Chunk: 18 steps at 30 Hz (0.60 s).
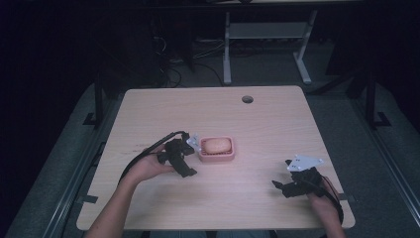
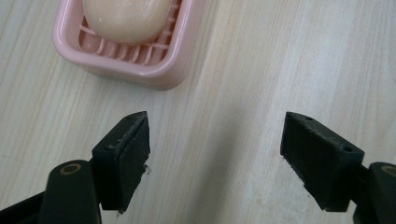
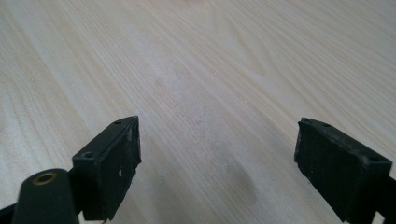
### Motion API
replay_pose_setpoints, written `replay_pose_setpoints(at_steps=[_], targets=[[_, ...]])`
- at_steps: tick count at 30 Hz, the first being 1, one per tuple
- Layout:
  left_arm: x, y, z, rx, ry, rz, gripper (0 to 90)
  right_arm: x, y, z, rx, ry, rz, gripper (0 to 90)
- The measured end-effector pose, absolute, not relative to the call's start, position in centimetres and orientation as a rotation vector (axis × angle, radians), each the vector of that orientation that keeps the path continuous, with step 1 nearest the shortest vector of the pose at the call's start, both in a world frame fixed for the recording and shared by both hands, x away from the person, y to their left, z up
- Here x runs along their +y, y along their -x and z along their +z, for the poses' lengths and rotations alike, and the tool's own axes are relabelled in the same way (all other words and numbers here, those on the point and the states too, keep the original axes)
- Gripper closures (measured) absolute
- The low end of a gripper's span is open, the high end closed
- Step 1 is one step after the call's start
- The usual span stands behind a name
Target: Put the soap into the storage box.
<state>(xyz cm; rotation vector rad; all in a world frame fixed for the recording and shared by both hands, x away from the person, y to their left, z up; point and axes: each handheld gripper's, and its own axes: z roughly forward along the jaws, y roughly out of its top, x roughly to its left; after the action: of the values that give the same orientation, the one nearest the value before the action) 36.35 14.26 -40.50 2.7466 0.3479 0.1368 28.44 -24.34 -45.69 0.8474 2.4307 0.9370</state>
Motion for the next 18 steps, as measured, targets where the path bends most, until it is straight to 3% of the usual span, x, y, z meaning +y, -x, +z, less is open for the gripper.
replay_pose_setpoints(at_steps=[18], targets=[[16.1, -34.9, -41.4, 0.373, -2.727, 0.140, 23.5, -24.5, -28.4, -45.7, 2.420, -0.864, 0.935, 14.0]])
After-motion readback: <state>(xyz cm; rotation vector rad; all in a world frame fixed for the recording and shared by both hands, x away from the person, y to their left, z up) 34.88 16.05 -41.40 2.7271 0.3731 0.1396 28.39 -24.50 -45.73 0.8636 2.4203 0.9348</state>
